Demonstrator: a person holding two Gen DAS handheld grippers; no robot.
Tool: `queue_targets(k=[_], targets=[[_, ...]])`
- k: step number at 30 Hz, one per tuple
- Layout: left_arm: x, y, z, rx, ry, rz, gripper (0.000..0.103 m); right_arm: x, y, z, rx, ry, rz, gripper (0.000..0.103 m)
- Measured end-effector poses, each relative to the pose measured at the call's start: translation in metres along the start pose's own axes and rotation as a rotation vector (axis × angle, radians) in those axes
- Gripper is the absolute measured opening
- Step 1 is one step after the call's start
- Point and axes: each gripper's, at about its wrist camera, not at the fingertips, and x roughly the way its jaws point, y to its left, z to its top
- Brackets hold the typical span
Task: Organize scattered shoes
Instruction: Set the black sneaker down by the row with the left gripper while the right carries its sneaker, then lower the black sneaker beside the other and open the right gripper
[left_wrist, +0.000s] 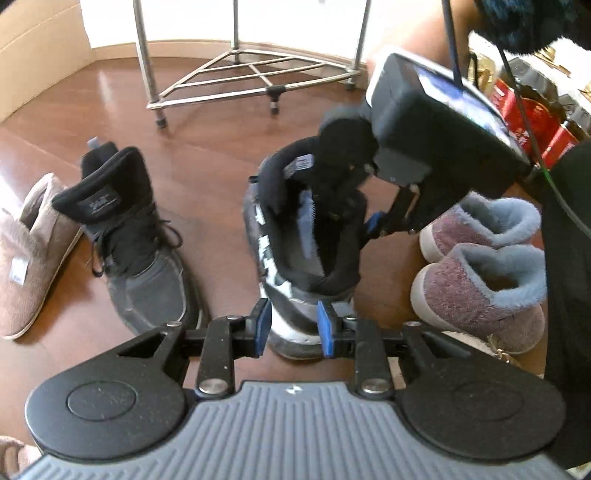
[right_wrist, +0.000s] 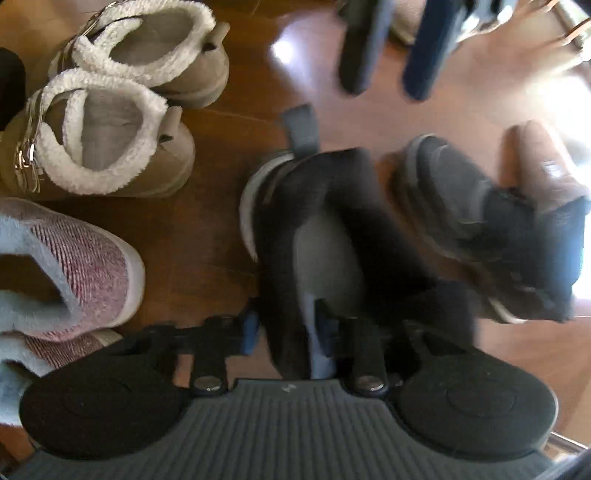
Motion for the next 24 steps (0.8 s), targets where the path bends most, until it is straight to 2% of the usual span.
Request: queue_targets(k=[1,4,7,8,11,14,17,21,22,23,24], targets=[[0.001,0.001,0.000,-0.004,0.002,0.005,0.033,0.002,-0.003,-0.002,0.050,-0.004,0.002,0.018],[0.002,0.004,0.000,-0.011,0.001,0.007,0.033,-0.007,-0.023,-0.010,0.328,-0.023,-0.016,0.018],[0.003,0.007,0.003,-0.015,0.000,0.006,0.033,-0.025,-0.057,-0.030,0.736,-0.071,-0.008,0.018],[0.004,0.007,0.004,-0.016,-0.001,0.006,0.033,-0.033,-0.073,-0.042,0.925,-0.090,0.001,0.018],[0.005,0.009,0.005,-0.017,-0.002,-0.002,0.033,-0.046,-0.110,-0.078,1.370,-0.093,0.042,0.018],[0.008,0.008,0.007,-0.013,0.000,-0.008,0.033,-0.043,-0.134,-0.122,1.660,-0.055,0.063,0.017],[0.011,0.006,0.008,-0.002,0.000,-0.010,0.033,-0.023,-0.148,-0.160,1.784,-0.025,0.071,0.018],[0.014,0.007,0.008,-0.010,0.008,-0.007,0.033,-0.014,-0.152,-0.177,1.756,-0.053,0.070,0.026],[0.015,0.007,0.007,-0.012,0.010,-0.004,0.033,-0.015,-0.150,-0.174,1.726,-0.063,0.064,0.032],[0.015,0.007,0.007,-0.013,0.011,-0.003,0.033,-0.019,-0.145,-0.163,1.664,-0.078,0.055,0.051],[0.016,0.008,0.008,-0.014,0.011,0.001,0.033,-0.024,-0.139,-0.152,1.610,-0.092,0.048,0.062]])
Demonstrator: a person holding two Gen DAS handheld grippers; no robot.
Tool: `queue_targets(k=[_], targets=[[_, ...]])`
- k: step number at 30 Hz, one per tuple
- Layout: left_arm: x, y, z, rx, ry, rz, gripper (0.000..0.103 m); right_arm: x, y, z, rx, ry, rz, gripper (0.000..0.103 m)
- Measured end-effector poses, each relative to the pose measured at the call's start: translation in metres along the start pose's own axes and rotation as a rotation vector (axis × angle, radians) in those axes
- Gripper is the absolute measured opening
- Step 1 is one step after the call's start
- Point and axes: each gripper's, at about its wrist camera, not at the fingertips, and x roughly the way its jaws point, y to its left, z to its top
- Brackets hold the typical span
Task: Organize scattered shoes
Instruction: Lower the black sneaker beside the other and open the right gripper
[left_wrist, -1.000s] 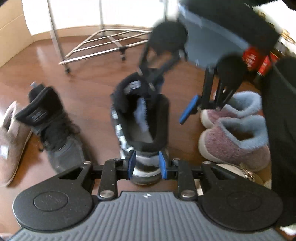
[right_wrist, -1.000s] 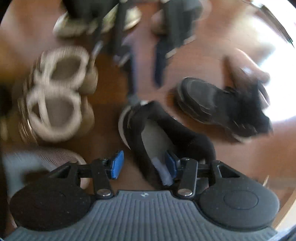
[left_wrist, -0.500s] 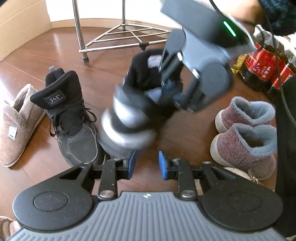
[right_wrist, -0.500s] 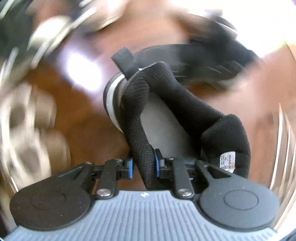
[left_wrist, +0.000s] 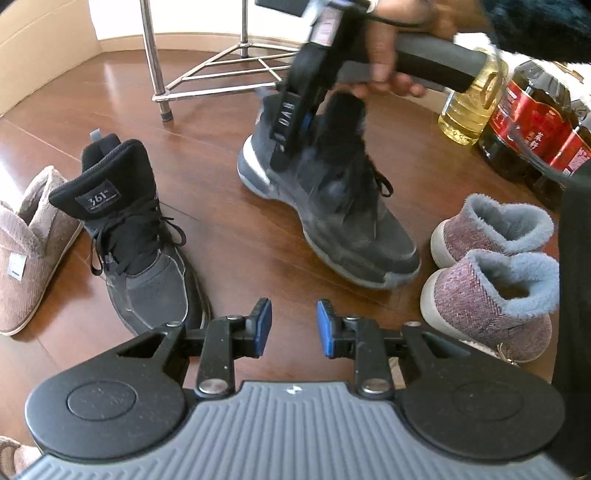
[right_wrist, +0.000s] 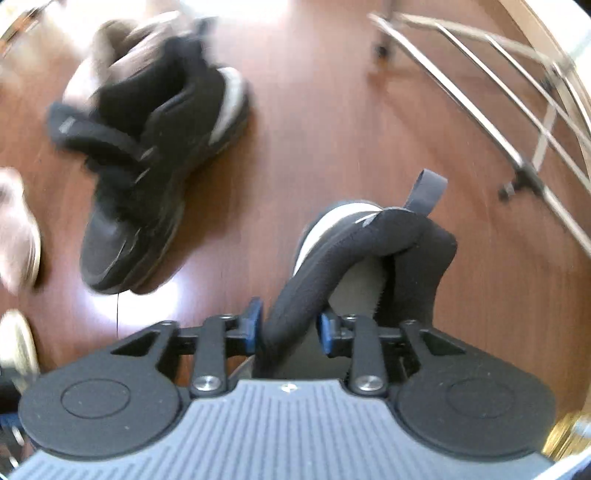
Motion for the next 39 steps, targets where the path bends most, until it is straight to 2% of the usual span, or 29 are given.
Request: queue_targets(k=[1,5,7,8,9,10,11,13,16,19,22,24,29,34,36,37,39], targets=[[0.001,0.000,0.000,0.000,0.000,0.005,0.033,-0.003,0.011,-0.007,-0.040,-0.007,0.007,0.079],[0.001,0.001,0.003,-0.009,-0.004,0.006,0.033,0.000,0.043,-0.029,-0.219,0.025,-0.020,0.085],[0.001,0.002,0.003,-0.012,-0.007,0.009,0.033,0.011,0.052,-0.036,-0.337,0.027,-0.077,0.081],[0.001,0.002,0.003,-0.014,-0.007,0.011,0.033,0.017,0.057,-0.040,-0.401,0.025,-0.107,0.059],[0.001,0.003,0.003,-0.017,-0.007,0.012,0.033,0.020,0.060,-0.042,-0.445,0.025,-0.121,0.049],[0.001,0.003,0.003,-0.020,-0.008,0.013,0.033,0.018,0.058,-0.041,-0.456,0.028,-0.068,0.019],[0.001,0.004,0.003,-0.023,-0.007,0.013,0.033,0.016,0.055,-0.042,-0.482,0.035,0.010,0.019],[0.001,0.005,0.003,-0.028,-0.004,0.014,0.033,0.012,0.058,-0.045,-0.574,0.040,-0.010,0.019],[0.003,0.006,0.002,-0.036,0.000,0.012,0.033,0.008,0.040,-0.042,-0.624,0.097,0.001,0.018],[0.005,0.006,0.002,-0.034,0.005,0.008,0.033,0.008,0.028,-0.045,-0.691,0.148,-0.041,0.019],[0.006,0.005,0.002,-0.029,0.009,0.004,0.033,0.011,0.010,-0.043,-0.649,0.177,-0.096,0.019],[0.007,0.005,0.002,-0.026,0.011,0.000,0.033,0.007,-0.003,-0.042,-0.589,0.167,-0.098,0.019],[0.010,0.010,0.002,-0.047,0.014,0.008,0.033,0.005,-0.006,-0.047,-0.532,0.170,-0.096,0.019],[0.009,0.017,0.002,-0.071,0.012,0.016,0.033,0.005,0.000,-0.057,-0.541,0.213,-0.070,0.019],[0.010,0.019,0.002,-0.080,0.015,0.021,0.033,0.005,-0.001,-0.056,-0.509,0.211,-0.096,0.022],[0.009,0.020,0.002,-0.084,0.015,0.025,0.033,0.005,-0.001,-0.054,-0.492,0.208,-0.110,0.031],[0.005,0.024,0.001,-0.095,0.007,0.033,0.033,-0.009,0.007,-0.046,-0.484,0.148,-0.144,0.041]])
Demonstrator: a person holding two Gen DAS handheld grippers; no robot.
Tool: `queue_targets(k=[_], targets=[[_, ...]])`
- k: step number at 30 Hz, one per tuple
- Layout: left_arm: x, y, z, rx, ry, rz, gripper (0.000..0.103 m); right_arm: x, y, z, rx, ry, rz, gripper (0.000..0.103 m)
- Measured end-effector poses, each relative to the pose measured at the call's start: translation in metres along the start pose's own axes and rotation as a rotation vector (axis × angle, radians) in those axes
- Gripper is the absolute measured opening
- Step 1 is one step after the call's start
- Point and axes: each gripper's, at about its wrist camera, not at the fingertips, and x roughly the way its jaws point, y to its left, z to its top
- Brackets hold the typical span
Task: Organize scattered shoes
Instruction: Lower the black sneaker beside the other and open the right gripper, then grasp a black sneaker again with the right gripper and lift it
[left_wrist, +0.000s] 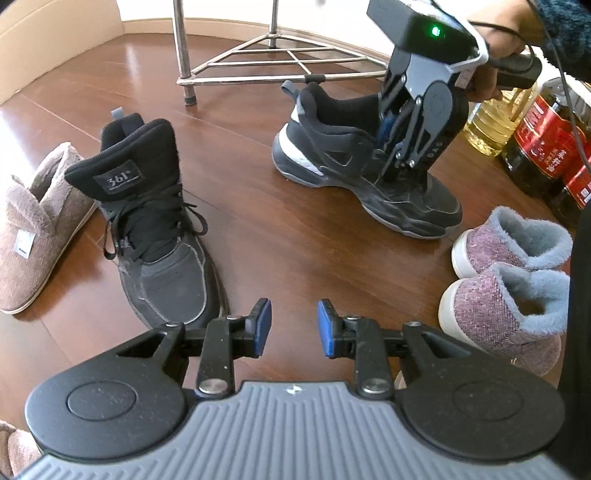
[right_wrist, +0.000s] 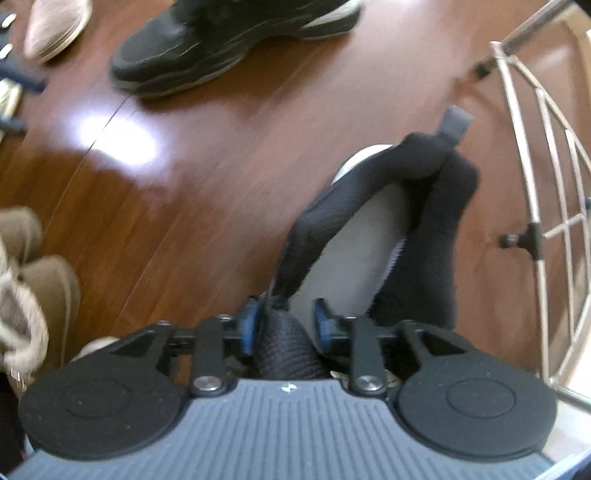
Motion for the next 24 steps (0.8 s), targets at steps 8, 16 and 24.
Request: queue_targets(k=[8,16,24], targets=[[-0.015,0.034,-0.007,-0.121,-0.028,0.065,0.034,-0.078,0.036,0.066,-0.074,-0.406,0.018,0.068],[-0.032,0.050,-0.018,-0.168,-0.054,0.119,0.034,-0.051,0.077,0.161,-0.252,-0.455,-0.036,0.069],[-0.049,0.067,-0.034,-0.215,-0.062,0.183,0.036,-0.023,0.076,0.160,-0.308,-0.427,-0.008,0.013]])
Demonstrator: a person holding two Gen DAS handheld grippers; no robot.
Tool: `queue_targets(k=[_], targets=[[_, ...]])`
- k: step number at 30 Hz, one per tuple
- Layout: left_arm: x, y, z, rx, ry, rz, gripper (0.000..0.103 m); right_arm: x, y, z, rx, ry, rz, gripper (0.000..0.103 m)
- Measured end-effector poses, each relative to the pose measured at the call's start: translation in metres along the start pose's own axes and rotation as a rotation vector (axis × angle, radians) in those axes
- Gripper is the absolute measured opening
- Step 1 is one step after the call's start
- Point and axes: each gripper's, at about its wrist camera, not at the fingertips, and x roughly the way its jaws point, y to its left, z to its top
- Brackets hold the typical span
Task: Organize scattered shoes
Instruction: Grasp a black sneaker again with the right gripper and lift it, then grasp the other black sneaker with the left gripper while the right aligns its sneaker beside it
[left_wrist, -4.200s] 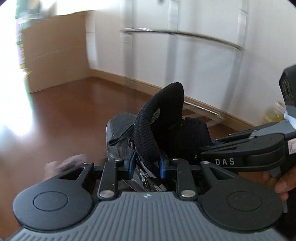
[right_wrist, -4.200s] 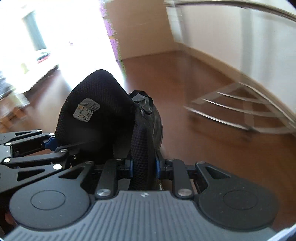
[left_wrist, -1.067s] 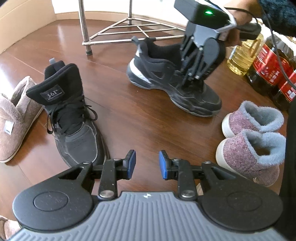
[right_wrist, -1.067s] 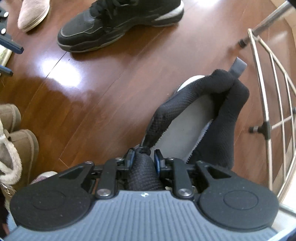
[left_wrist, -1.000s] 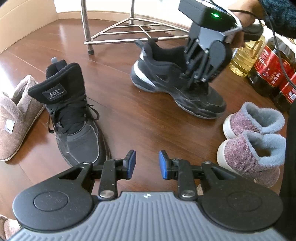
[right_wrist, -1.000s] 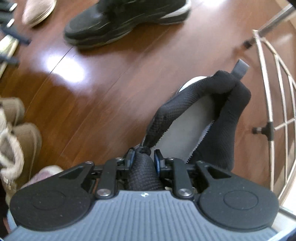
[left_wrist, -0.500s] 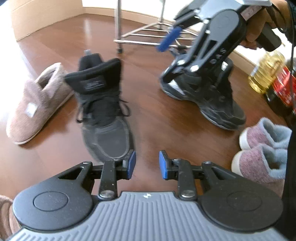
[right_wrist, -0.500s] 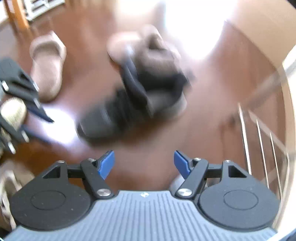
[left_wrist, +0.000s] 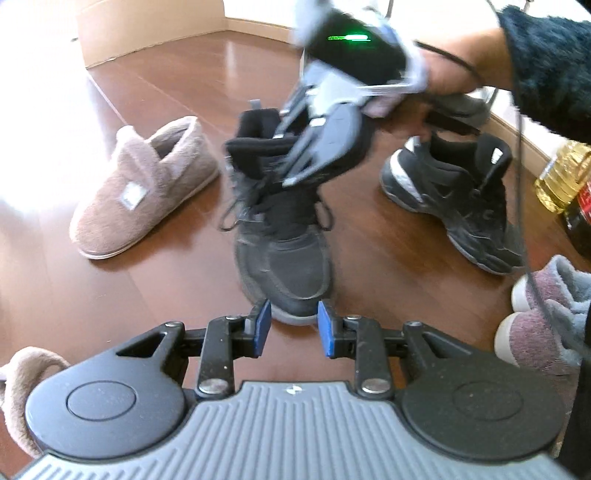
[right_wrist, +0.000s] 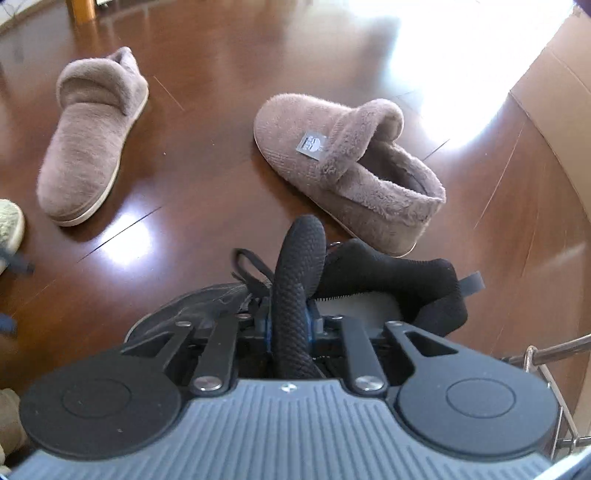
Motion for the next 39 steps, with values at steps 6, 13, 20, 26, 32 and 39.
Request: queue_targets(k=[6,13,20,26,32,39], targets=[[0.007,-0.005,0.002,0.017,0.015,-0.014,0.040,-0.040,0.020,-0.030,-0.124,0.064,0.074,0.010],[0.022,-0.028,0.005,0.088,0.041,-0.048,0.040,-0.079,0.056,-0.080,-0.148,0.158,0.130,0.011],[0.051,-0.029,0.015,0.104,0.046,-0.029,0.041,-0.124,0.072,-0.112,0.244,0.071,0.000,0.058],[0.100,-0.034,0.036,0.228,0.051,-0.001,0.041,-0.146,0.079,-0.129,0.838,0.196,-0.093,0.059],[0.149,-0.031,0.077,0.244,0.027,-0.002,0.041,-0.104,0.073,-0.143,1.160,0.216,0.096,0.056],[0.175,-0.049,0.094,0.305,0.004,-0.063,0.022,-0.063,0.076,-0.176,1.348,0.297,0.075,0.053]])
